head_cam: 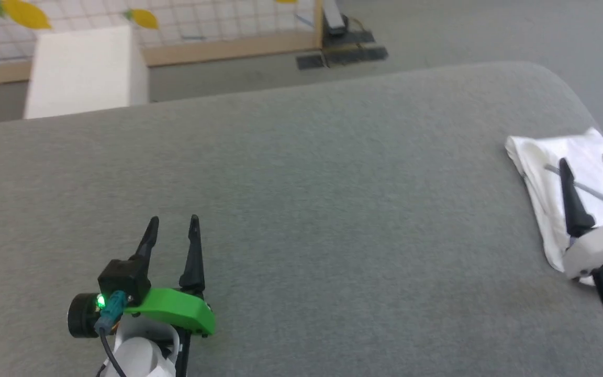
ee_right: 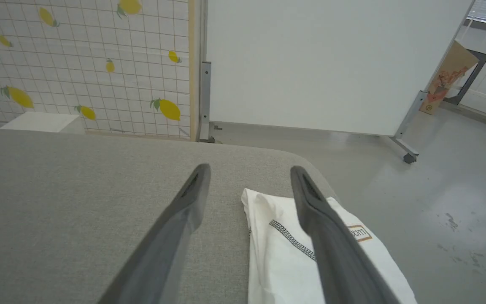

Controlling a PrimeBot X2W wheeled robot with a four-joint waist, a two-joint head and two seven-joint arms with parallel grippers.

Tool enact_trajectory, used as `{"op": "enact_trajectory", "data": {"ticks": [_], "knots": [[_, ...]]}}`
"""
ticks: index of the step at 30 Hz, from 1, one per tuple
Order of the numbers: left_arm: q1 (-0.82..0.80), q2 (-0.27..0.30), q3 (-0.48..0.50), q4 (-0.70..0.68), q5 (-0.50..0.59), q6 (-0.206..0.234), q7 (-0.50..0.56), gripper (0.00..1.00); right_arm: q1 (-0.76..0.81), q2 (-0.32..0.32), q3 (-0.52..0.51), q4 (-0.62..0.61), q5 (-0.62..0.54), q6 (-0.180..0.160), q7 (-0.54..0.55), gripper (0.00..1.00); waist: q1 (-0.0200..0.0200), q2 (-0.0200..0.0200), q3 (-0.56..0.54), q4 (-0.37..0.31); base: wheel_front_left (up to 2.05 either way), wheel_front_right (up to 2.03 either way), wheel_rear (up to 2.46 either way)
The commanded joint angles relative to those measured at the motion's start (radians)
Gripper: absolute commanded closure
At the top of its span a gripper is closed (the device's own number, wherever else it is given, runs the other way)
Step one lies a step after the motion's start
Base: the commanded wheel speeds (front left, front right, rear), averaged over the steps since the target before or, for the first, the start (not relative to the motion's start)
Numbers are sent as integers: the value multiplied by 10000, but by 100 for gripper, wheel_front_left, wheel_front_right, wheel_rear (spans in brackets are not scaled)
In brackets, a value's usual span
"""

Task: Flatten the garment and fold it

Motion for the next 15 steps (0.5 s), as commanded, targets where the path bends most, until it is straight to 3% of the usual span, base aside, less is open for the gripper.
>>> {"op": "enact_trajectory", "data": {"ticks": [1,6,15], "knots": [[113,-29,19,84,-156,-46,-79,0,359,203,111,-538,92,-19,-78,0,1,-1,-804,931,0,0,0],[231,-75,-48,166,-184,-59,-87,0,1299,807,344,-1952,92,-19,-50,0,1,-1,-943,1313,0,0,0],[418,-148,-171,115,-155,-58,-90,0,2439,1896,422,-2728,-290,-19,-272,0,1,-1,-1080,1839,0,0,0]]}}
